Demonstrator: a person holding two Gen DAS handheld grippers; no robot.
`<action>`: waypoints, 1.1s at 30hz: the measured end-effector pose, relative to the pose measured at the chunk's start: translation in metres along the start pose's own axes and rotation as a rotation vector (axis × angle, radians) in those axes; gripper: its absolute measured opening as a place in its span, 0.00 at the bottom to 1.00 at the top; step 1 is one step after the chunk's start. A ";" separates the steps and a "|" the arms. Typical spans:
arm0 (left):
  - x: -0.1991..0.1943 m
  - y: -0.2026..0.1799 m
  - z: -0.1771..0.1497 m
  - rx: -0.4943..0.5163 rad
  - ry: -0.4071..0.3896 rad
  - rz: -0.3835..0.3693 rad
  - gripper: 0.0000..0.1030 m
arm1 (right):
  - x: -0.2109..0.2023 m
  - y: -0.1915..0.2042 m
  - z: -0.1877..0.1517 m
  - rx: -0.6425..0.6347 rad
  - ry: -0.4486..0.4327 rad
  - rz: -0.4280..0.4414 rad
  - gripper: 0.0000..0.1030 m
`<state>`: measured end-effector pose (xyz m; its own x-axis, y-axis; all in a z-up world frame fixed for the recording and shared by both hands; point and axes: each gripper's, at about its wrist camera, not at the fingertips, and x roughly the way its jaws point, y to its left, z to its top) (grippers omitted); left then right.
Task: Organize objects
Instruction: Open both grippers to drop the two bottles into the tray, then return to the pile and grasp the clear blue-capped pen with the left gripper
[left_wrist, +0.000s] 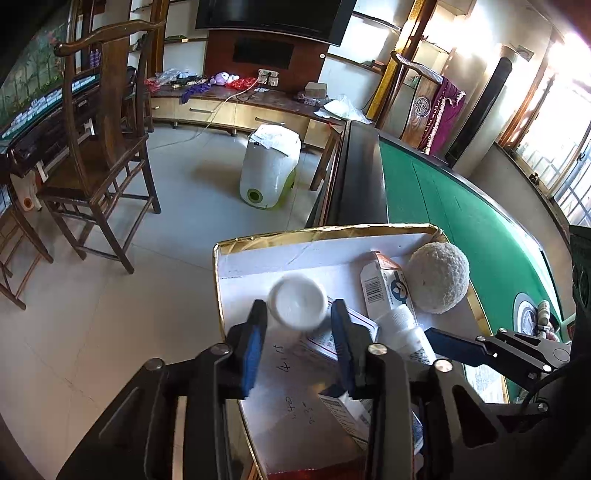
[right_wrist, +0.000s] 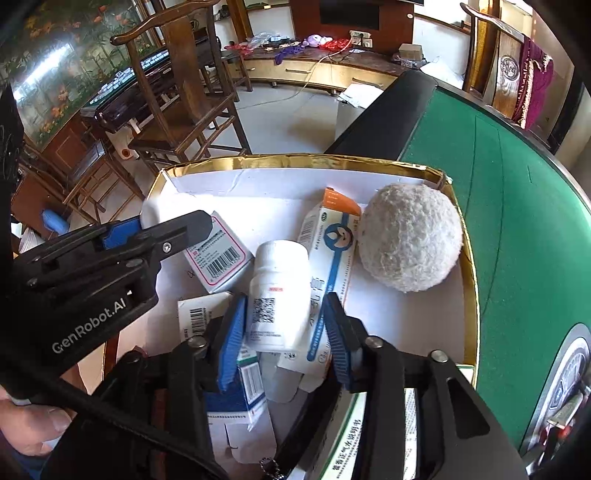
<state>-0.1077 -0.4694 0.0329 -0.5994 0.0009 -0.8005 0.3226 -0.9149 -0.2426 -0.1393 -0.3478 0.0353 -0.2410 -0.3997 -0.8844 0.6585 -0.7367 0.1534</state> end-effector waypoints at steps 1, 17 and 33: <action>-0.001 0.000 -0.001 -0.001 0.000 -0.009 0.32 | -0.003 -0.002 -0.001 0.007 -0.006 0.011 0.44; -0.036 -0.030 -0.033 0.040 -0.003 -0.013 0.39 | -0.066 -0.022 -0.041 0.054 -0.103 0.094 0.46; -0.086 -0.179 -0.102 0.247 -0.031 -0.211 0.45 | -0.177 -0.151 -0.196 0.257 -0.305 0.217 0.52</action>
<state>-0.0388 -0.2644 0.0889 -0.6572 0.1924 -0.7287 0.0035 -0.9661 -0.2582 -0.0565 -0.0588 0.0825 -0.3414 -0.6737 -0.6555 0.5282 -0.7143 0.4590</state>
